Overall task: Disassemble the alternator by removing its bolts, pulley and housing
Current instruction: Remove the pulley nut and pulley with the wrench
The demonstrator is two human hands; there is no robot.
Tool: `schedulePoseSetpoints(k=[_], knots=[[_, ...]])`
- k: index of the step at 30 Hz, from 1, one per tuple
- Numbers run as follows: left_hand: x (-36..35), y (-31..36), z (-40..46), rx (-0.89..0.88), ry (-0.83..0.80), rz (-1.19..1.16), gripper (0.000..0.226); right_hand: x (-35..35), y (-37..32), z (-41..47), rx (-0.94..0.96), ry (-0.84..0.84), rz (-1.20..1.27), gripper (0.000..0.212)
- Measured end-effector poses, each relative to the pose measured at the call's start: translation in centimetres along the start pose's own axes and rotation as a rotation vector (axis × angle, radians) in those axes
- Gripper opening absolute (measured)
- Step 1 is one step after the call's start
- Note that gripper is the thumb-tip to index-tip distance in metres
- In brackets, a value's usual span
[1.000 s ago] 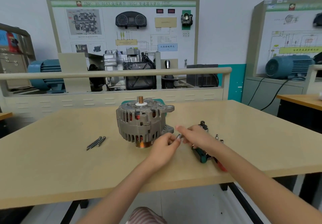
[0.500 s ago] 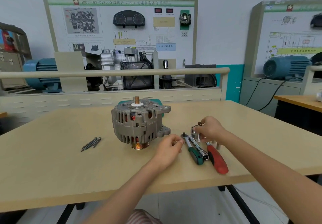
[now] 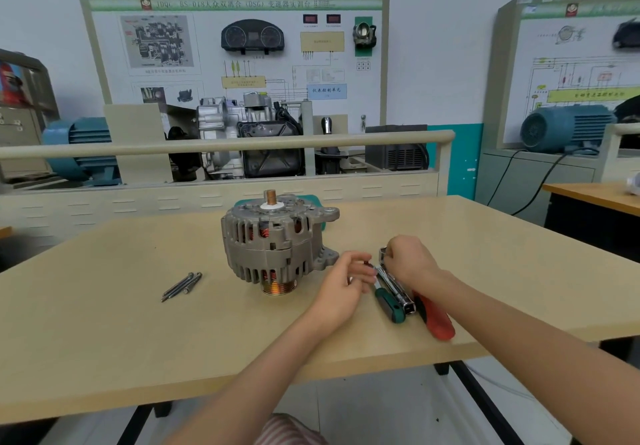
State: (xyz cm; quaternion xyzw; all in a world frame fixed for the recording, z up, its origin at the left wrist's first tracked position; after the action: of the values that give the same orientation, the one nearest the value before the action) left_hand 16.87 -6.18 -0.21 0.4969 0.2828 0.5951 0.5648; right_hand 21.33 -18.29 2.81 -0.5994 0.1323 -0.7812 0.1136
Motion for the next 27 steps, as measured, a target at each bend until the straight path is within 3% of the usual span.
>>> schedulePoseSetpoints(k=[3, 7, 9, 14, 17, 21, 23, 27], knots=[[-0.1, 1.0, 0.3, -0.062, 0.035, 0.007, 0.060, 0.2, -0.3, 0.3, -0.015, -0.090, 0.235, 0.021], [-1.1, 2.0, 1.2, -0.111, -0.008, 0.052, 0.077, -1.4, -1.2, -1.2, -0.076, -0.554, 0.529, 0.021], [-1.4, 2.2, 1.8, -0.117, 0.003, 0.074, 0.079, -1.3, -1.5, -1.5, -0.060, -0.623, 0.615, 0.021], [-1.8, 1.9, 2.9, -0.122, -0.004, 0.034, 0.081, -0.6, -1.3, -1.0, -0.048, -0.483, 0.581, 0.010], [-1.5, 0.9, 3.4, -0.118, 0.024, 0.130, 0.077, 0.2, -1.0, -0.1, -0.050, -0.347, 0.532, 0.009], [-0.6, -0.7, 3.3, -0.119, 0.085, 0.362, 0.045, 2.1, 0.4, 1.5, -0.027, -0.056, 0.312, 0.014], [-0.4, -1.1, 3.0, -0.145, 0.091, 0.461, 0.032, 1.6, 1.1, 1.6, -0.037, -0.028, 0.247, 0.015], [-0.4, -0.8, 2.7, -0.183, 0.101, 0.501, 0.029, 0.4, 1.9, 1.5, -0.095, 0.017, 0.133, 0.011]])
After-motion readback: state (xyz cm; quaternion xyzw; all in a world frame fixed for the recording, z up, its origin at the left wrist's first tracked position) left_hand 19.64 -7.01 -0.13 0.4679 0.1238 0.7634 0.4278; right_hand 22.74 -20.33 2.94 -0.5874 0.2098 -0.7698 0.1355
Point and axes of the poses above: each hand's wrist, its own z-axis towards the middle knuckle, its own x-axis out of the back of the hand, y = z × x, the point moved 9 cm from there along z, towards the middle knuckle, and after that the axes turned 2 degrees about -x, right-handed, at the moved point
